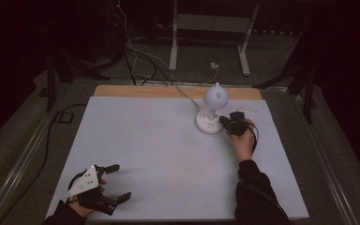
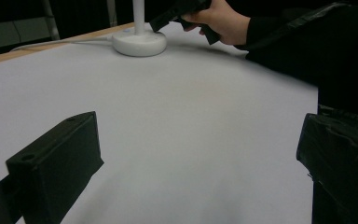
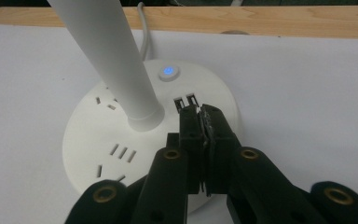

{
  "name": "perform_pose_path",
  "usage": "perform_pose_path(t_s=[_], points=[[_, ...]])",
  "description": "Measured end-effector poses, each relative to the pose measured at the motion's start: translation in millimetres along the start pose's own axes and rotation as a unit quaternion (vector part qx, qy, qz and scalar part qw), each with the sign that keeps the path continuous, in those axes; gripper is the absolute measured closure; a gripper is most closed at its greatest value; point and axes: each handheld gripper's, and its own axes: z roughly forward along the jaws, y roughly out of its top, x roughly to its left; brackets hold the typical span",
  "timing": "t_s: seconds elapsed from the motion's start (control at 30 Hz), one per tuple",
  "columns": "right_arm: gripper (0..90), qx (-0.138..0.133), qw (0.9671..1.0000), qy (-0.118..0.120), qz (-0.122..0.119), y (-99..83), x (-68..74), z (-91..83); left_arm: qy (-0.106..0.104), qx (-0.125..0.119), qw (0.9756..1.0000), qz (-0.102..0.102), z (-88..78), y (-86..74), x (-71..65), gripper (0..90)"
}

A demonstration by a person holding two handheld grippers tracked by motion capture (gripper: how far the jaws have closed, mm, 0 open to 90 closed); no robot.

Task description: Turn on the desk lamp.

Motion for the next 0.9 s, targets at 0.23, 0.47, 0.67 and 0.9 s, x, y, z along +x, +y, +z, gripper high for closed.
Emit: perform_pose_path(t_s=[0.23, 0.47, 0.67, 0.9], points=[[88.3, 0.000, 1.0000, 0.000, -0.008, -1.5, -1.2, -1.1, 0.000, 0.001, 1.0000, -0.001, 0.5, 0.0, 0.5, 0.4], [88.1, 0.005, 0.9996, -0.008, -0.026, 1.8, 2.6, -0.1, 0.000, 0.000, 1.0000, -0.001, 0.0, 0.1, 0.5, 0.4], [67.3, -0.032, 0.9990, 0.015, -0.029, 5.5, 4.5, -7.1, 0.000, -0.001, 1.0000, -0.001, -0.6, 0.3, 0.6, 0.4], [34.8, -0.054, 0.9964, 0.048, -0.044, 14.6, 5.1, -25.2, 0.000, 0.001, 1.0000, 0.000, -0.3, 0.4, 0.2, 0.4]])
